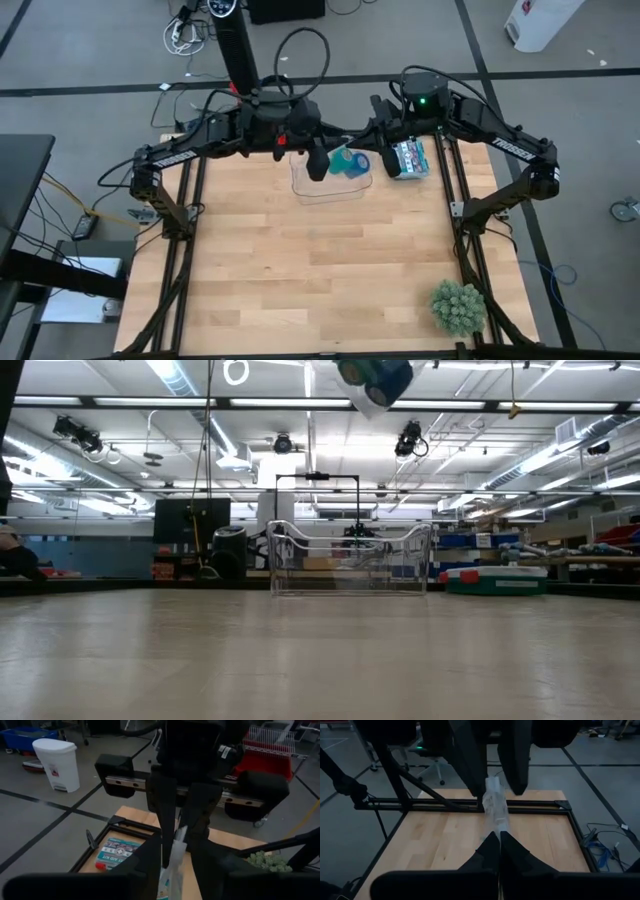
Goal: Roll bandage
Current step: Close the transparent zip bag
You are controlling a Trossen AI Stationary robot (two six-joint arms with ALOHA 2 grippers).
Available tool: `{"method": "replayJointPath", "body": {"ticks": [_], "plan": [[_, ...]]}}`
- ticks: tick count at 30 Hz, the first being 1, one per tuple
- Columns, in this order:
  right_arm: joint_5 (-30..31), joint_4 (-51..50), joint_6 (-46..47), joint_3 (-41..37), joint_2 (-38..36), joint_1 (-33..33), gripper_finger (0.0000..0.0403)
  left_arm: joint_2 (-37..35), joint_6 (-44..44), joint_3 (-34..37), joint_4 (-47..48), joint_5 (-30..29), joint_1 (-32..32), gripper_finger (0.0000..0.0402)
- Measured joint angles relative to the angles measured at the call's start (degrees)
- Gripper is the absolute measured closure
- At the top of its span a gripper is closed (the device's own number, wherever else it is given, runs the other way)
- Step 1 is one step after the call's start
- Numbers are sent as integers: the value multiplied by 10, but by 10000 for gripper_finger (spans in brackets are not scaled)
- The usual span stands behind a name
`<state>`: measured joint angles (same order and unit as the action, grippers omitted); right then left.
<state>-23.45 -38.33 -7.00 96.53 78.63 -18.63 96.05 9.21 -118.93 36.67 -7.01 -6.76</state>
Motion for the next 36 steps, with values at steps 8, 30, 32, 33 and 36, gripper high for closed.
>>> {"method": "replayJointPath", "body": {"ticks": [8,30,32,33,36], "plan": [[0,0,0,0,0,0,403,0,-14,0,19,5,0,330],[-2,21,16,0,-10,-4,379,0,2,0,29,9,-5,383],[-3,28,19,0,-16,-6,365,0,9,0,31,9,-7,383],[-3,29,19,1,-17,-7,358,0,14,0,32,9,-7,383],[-3,25,18,1,-10,-7,334,0,17,0,33,10,-7,383]]}}
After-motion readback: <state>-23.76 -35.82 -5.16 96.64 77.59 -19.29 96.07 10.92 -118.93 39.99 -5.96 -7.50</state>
